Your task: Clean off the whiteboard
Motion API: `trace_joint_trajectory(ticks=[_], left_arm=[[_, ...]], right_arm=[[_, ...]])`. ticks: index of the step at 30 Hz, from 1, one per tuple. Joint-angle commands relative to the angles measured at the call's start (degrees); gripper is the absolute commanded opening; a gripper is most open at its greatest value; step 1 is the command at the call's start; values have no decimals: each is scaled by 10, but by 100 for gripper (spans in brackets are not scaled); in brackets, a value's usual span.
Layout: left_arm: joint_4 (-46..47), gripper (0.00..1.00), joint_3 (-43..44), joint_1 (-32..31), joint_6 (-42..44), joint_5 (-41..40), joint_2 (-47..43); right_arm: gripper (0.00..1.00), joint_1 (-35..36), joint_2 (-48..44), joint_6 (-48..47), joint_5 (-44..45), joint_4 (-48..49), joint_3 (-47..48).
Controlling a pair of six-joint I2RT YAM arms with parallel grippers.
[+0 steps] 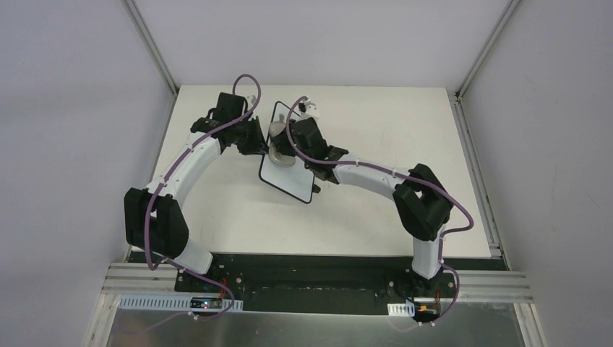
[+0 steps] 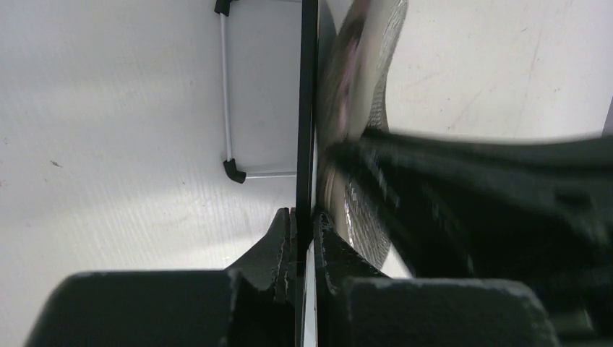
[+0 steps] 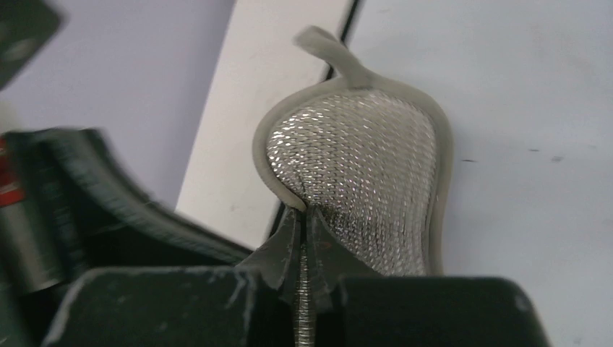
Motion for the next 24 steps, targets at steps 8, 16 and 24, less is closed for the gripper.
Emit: trace_joint_trajectory(ticks=[8,16,24], left_arm=[[-61,0,-13,-28,12,30,9],[-61,0,-11,-28,11,31,17],[-61,0,-11,-28,12,30,18]], right_arm=[[0,-32,26,24,-103,58,-67],[0,-114,49,29,-78,75,-159],[0,-35,57,-15,-84,-18,-6]])
